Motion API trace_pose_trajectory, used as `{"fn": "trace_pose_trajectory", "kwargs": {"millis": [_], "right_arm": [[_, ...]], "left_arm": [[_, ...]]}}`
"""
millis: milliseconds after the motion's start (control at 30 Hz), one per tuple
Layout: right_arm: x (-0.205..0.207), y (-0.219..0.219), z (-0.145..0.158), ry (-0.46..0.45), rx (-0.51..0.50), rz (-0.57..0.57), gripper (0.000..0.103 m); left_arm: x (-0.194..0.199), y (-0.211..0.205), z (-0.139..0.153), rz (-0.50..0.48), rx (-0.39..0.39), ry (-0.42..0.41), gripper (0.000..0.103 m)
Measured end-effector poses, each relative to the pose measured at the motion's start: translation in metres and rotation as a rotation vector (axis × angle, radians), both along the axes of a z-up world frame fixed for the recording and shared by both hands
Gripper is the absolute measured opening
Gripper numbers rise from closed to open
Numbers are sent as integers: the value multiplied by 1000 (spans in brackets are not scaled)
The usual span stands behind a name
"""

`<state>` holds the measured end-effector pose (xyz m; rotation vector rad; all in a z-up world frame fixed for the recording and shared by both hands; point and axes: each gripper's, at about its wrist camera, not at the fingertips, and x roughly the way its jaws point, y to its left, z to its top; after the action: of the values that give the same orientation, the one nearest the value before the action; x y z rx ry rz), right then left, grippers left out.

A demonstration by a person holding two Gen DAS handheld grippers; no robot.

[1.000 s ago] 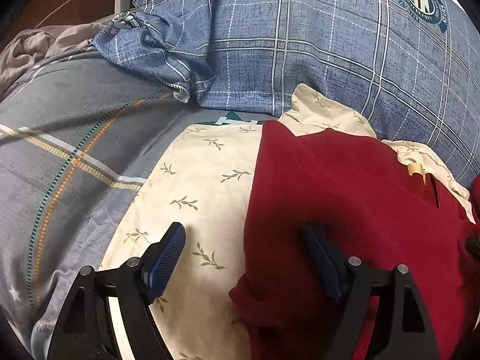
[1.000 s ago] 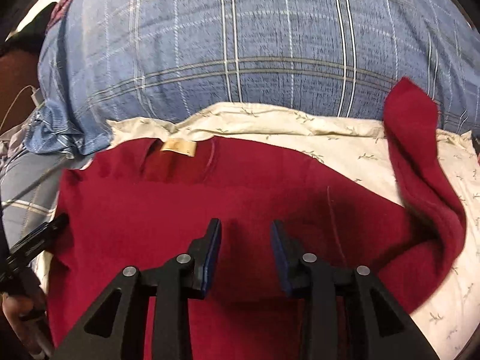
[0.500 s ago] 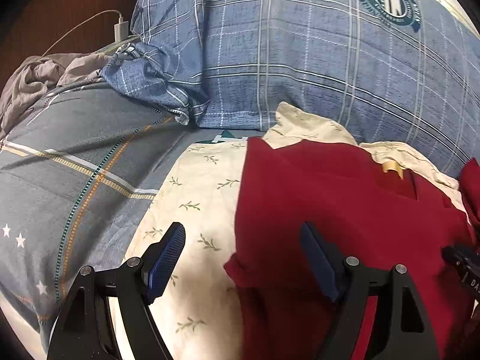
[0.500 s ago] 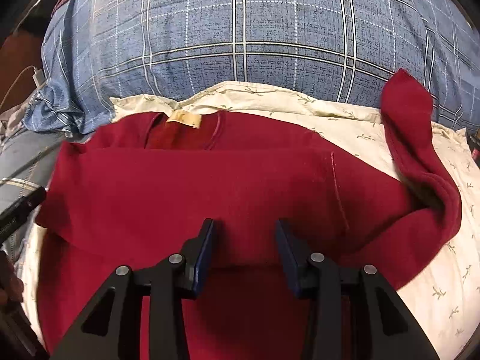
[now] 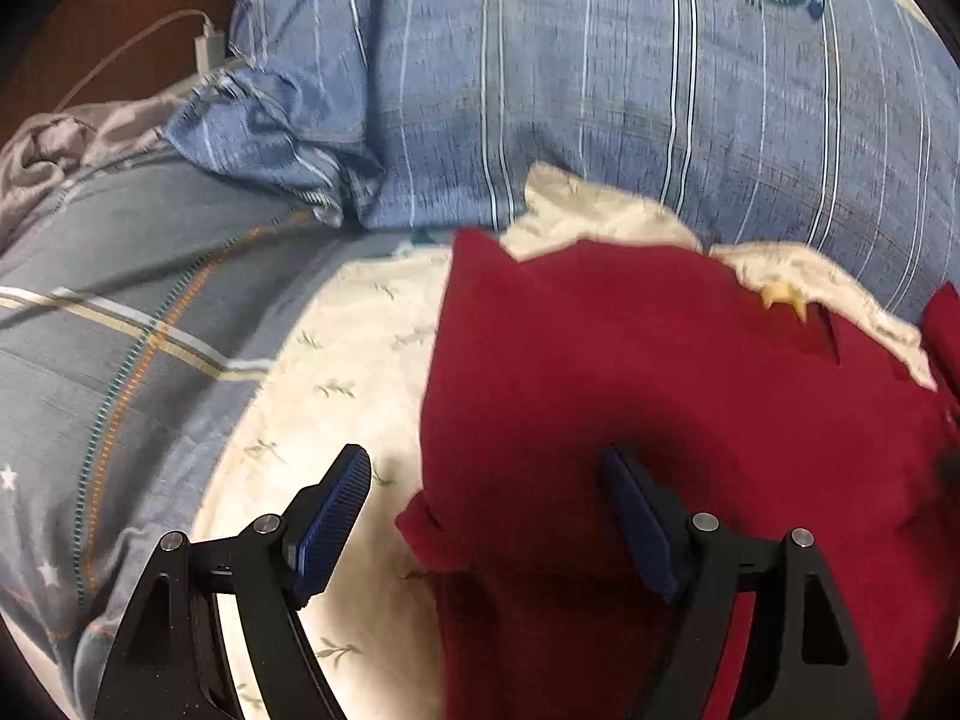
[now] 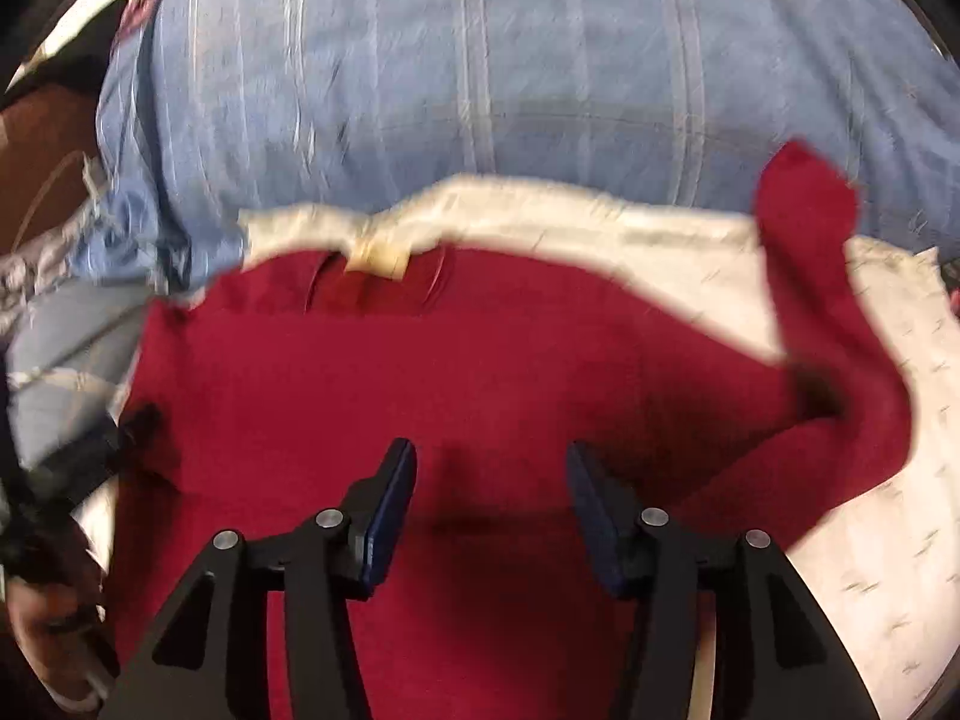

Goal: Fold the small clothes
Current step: 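Close the right gripper on the other red sleeve and lift it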

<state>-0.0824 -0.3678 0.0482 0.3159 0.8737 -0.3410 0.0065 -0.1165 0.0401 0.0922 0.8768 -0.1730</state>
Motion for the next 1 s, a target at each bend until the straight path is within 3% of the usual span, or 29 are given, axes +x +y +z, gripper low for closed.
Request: {"fn": "trace_pose_trajectory", "kwargs": {"millis": [67,133,233,300,567,600,700,833,1000], "right_arm": [[-14,-22,23,-55,-56,-55,60],[-24,-52,38,-85,-96,-124,78],[-27,-110,45,-66,-100,-231,79],[-24,-156,38,-38,-36,-301,79],[6,-245,-2,-90,164,-405,79],[11,-248,-7,-90,176,-393,75],[24,-251,-12,-59,159,-365,6],[2,-243,23,-170,130,-327,4],[-42,-200,105,-323,144,-115,4]], "left_arm": [[1,0,-3,-9,1,0,79],[5,1,-4,-11,-10,3,79],[10,5,-8,-1,-37,18,82],[13,6,-11,4,-47,28,82],[15,0,-13,-1,-27,18,82],[14,-1,-13,-3,-23,15,82],[15,-1,-13,-12,-19,16,83],[14,1,-9,-15,-14,5,83],[4,4,4,-12,-1,-49,82]]}}
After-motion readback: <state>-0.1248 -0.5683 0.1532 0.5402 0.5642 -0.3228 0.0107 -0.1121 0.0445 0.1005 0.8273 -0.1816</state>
